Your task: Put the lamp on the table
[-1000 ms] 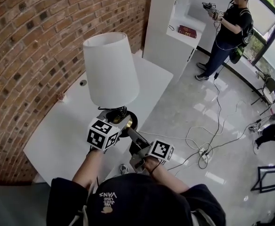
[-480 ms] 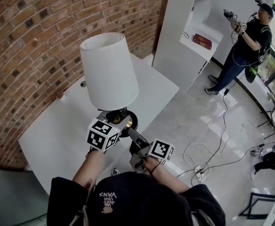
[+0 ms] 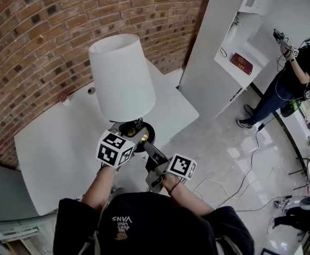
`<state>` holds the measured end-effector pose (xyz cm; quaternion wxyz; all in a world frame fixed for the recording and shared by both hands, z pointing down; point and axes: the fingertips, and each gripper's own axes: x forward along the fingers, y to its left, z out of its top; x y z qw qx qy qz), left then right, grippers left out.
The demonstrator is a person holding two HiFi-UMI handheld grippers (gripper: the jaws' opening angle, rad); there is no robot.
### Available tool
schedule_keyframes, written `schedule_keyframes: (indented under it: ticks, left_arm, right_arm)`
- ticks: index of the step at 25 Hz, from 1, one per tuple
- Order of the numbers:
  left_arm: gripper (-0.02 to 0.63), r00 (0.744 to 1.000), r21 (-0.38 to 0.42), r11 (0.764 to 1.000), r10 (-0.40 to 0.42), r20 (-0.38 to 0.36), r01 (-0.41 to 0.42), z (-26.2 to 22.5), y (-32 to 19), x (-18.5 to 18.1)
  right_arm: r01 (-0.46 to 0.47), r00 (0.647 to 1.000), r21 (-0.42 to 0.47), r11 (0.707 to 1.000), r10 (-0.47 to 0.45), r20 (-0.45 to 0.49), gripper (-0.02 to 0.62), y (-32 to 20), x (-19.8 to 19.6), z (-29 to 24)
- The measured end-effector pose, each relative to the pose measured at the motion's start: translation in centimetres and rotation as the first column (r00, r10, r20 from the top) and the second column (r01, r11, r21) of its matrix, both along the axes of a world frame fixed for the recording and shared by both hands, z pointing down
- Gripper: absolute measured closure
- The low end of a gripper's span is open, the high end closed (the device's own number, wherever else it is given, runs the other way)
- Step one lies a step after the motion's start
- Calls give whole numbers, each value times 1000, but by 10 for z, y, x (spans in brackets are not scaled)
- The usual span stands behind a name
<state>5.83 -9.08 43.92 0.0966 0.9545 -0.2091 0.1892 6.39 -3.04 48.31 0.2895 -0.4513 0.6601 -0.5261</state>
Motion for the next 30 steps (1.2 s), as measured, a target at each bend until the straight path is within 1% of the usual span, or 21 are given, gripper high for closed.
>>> schedule_keyframes:
  ticks: [4, 7, 11, 13, 18, 24, 27, 30]
  left_arm:
    - [453, 999, -17, 999, -47, 1, 47, 5, -1, 12]
    - [453, 998, -22, 997, -68, 8, 69, 8, -5, 16]
    - [453, 996, -16, 996, -87, 22, 87, 11, -20, 12]
    - [454, 996, -13, 996, -91, 28, 91, 12, -31, 11]
    - [454, 995, -9, 995, -95, 34, 95, 10, -64, 9]
    - [454, 994, 9, 995, -103, 43, 103, 3, -115, 4]
    - [454, 992, 22, 993, -113, 49, 112, -1, -143, -3]
    - [454, 991, 32, 992, -120, 53, 118, -4, -171, -11]
  right_arm:
    - [48, 999, 9, 999, -48, 14, 440, -2, 14, 1]
    - [63, 998, -23, 998, -63, 6, 440, -4, 21, 8]
    - [87, 996, 14, 996, -87, 28, 440, -22, 16, 7]
    - [88, 996, 3, 996, -88, 29, 440, -32, 16, 10]
    - [90, 995, 1, 996, -90, 30, 440, -65, 14, 10]
    - [107, 993, 31, 994, -109, 44, 440, -119, 7, 3]
    - [111, 993, 6, 994, -111, 45, 440, -145, 3, 4]
    - [121, 991, 41, 992, -123, 50, 440, -175, -6, -2]
